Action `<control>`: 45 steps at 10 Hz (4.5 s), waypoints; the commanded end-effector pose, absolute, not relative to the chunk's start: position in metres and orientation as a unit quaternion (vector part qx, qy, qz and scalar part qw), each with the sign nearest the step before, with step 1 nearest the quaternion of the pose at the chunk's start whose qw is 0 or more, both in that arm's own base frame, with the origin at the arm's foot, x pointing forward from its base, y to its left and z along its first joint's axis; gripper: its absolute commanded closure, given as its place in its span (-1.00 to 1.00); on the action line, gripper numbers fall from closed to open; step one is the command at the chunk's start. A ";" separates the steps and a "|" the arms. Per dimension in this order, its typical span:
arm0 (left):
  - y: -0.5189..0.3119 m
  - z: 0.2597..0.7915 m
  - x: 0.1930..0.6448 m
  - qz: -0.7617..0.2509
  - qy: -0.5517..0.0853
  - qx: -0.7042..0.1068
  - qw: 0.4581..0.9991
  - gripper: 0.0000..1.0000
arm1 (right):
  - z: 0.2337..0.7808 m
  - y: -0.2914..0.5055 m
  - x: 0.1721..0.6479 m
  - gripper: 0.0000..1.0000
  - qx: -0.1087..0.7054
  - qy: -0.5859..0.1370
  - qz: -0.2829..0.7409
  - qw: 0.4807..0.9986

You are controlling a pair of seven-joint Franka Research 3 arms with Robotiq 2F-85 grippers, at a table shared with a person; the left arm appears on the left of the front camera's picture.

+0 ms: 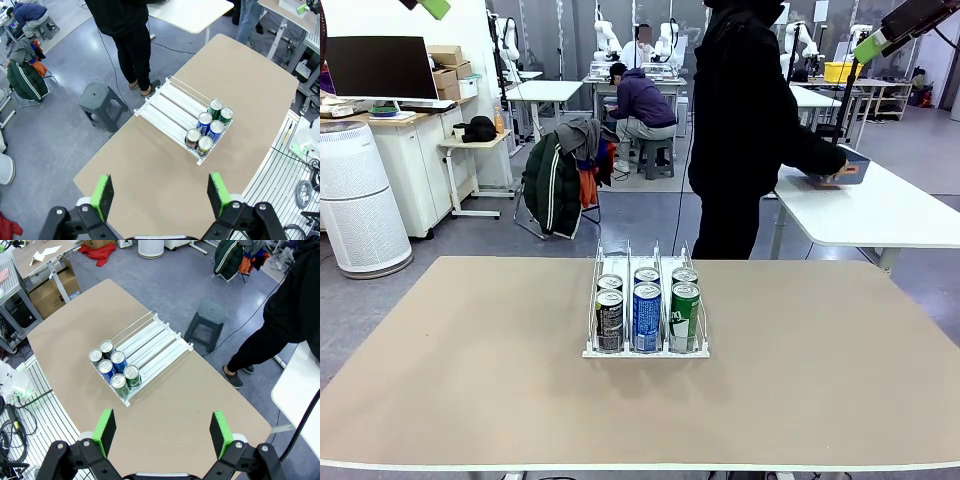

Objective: Fill the beverage cans into the dispenser.
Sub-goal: Pick up the Sprite handed by the human.

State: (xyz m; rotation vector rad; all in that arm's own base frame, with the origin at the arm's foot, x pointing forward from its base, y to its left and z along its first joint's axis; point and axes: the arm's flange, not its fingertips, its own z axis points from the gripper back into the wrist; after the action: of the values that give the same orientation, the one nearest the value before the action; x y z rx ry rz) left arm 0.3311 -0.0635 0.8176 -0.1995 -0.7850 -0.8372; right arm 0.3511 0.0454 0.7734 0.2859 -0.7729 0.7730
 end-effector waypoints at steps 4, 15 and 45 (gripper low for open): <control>-0.063 0.817 0.332 -0.393 -0.370 -0.095 0.836 -1.00 | 0.774 0.046 0.351 -1.00 0.138 -0.367 0.362 0.846; -0.063 0.817 0.332 -0.393 -0.370 -0.095 0.836 -1.00 | 0.774 0.046 0.351 -1.00 0.138 -0.367 0.362 0.846; -0.063 0.817 0.332 -0.393 -0.370 -0.095 0.836 -1.00 | 0.774 0.046 0.351 -1.00 0.138 -0.367 0.362 0.846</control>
State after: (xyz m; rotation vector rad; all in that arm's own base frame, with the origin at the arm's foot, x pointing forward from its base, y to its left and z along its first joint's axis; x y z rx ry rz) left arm 0.3311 -0.0635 0.8176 -0.1995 -0.7850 -0.8372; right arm 0.3511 0.0454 0.7734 0.2859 -0.7729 0.7730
